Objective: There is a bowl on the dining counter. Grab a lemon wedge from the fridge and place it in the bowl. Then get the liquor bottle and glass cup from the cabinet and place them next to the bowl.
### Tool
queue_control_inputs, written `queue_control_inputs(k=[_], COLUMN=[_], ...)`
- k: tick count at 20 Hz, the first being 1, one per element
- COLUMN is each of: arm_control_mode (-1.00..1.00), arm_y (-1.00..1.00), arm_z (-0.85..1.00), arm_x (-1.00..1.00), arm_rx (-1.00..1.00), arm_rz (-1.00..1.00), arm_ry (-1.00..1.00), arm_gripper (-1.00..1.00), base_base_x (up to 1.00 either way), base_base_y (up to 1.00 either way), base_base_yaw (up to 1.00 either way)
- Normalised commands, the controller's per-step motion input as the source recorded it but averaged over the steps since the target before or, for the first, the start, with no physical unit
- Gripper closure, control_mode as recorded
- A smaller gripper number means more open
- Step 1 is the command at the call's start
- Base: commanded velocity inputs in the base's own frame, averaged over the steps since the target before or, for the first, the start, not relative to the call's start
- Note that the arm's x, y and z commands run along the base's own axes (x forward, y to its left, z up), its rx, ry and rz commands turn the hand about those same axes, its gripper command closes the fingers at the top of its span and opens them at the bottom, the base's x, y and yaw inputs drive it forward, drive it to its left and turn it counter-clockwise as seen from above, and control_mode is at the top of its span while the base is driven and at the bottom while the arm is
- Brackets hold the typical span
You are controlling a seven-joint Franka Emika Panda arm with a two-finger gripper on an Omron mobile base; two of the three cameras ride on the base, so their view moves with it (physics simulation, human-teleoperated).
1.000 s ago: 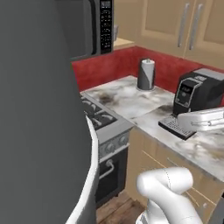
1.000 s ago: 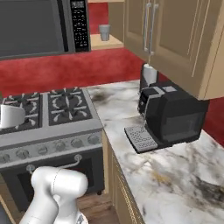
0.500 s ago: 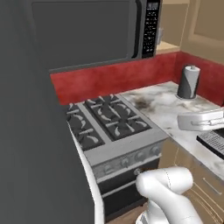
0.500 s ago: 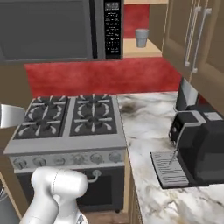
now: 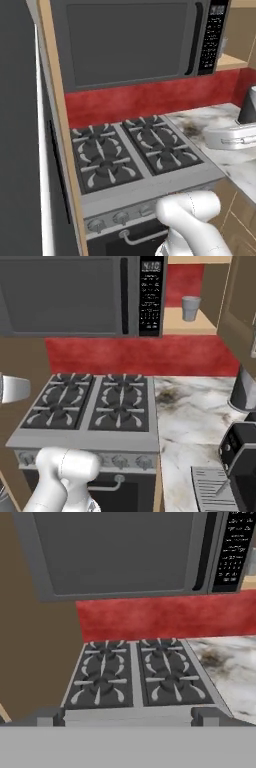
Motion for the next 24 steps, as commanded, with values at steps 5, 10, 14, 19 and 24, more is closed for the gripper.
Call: queue_control_inputs(k=[5, 10, 14, 19, 24], arm_control_mode=[1.0, 1.0, 1.0, 1.0, 1.0], arm_y=[0.0, 0.0, 0.0, 0.0, 0.0], arm_z=[0.0, 0.0, 0.0, 0.0, 0.0], arm_x=[0.0, 0.0, 0.0, 0.0, 0.0], arm_rx=[0.0, 0.0, 0.0, 0.0, 0.0], arm_rz=[0.0, 0.0, 0.0, 0.0, 0.0], arm_ry=[0.0, 0.0, 0.0, 0.0, 0.0], arm_gripper=[-1.0, -1.0, -1.0, -1.0, -1.0], base_base_x=[0.43, 0.12, 0.07, 0.31, 0.52], base_base_y=[-0.3, -0.48, -0.55, -0.61, -0.67], base_base_yaw=[0.23, 0.15, 0.13, 0.14, 0.16])
